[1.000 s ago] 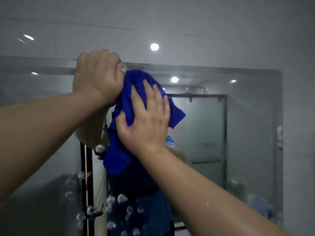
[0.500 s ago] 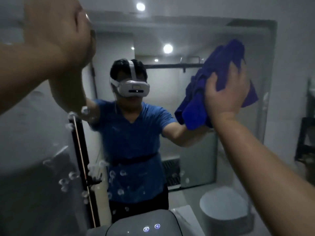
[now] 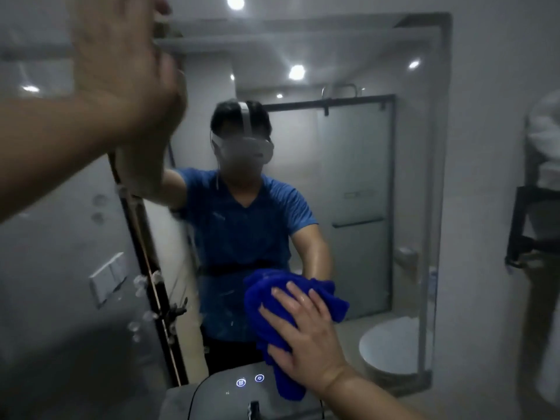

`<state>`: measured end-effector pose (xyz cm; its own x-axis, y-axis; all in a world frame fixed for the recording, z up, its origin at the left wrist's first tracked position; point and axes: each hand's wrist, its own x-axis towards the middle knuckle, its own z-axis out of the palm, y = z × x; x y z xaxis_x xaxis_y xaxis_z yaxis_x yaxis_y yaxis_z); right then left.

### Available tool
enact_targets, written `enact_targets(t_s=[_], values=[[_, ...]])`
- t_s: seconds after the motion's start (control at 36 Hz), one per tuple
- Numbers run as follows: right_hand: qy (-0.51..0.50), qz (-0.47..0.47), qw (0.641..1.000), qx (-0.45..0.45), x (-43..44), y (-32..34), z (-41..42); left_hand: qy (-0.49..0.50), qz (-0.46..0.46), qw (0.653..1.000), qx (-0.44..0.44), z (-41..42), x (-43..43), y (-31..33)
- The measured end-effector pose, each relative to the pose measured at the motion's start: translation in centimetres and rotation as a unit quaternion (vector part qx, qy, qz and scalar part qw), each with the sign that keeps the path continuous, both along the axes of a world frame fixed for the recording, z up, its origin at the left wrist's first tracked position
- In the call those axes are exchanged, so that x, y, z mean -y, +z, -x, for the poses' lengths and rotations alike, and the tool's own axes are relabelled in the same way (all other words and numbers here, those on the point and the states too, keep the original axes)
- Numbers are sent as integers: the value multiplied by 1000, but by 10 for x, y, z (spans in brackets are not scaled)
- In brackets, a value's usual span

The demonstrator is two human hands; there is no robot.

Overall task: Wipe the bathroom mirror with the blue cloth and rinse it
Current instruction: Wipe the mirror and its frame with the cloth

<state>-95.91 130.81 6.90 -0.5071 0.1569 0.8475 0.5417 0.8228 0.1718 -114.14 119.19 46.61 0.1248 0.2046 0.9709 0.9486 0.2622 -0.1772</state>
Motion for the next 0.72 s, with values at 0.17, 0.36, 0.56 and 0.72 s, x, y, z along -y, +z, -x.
enact_targets(t_s=[0.17, 0.36, 0.56, 0.72], values=[[-8, -131, 974, 183, -32, 15, -53, -39, 117, 980, -153, -34, -41, -25], [-34, -139, 984, 108, -69, 118, -112, -6, 94, 980, -174, -27, -58, -37], [-55, 53, 938, -337, -55, 244, -71, 12, 59, 979, -196, -28, -59, -38], [-58, 75, 869, -485, -25, 239, 9, 15, 52, 980, -192, -27, -56, -39]])
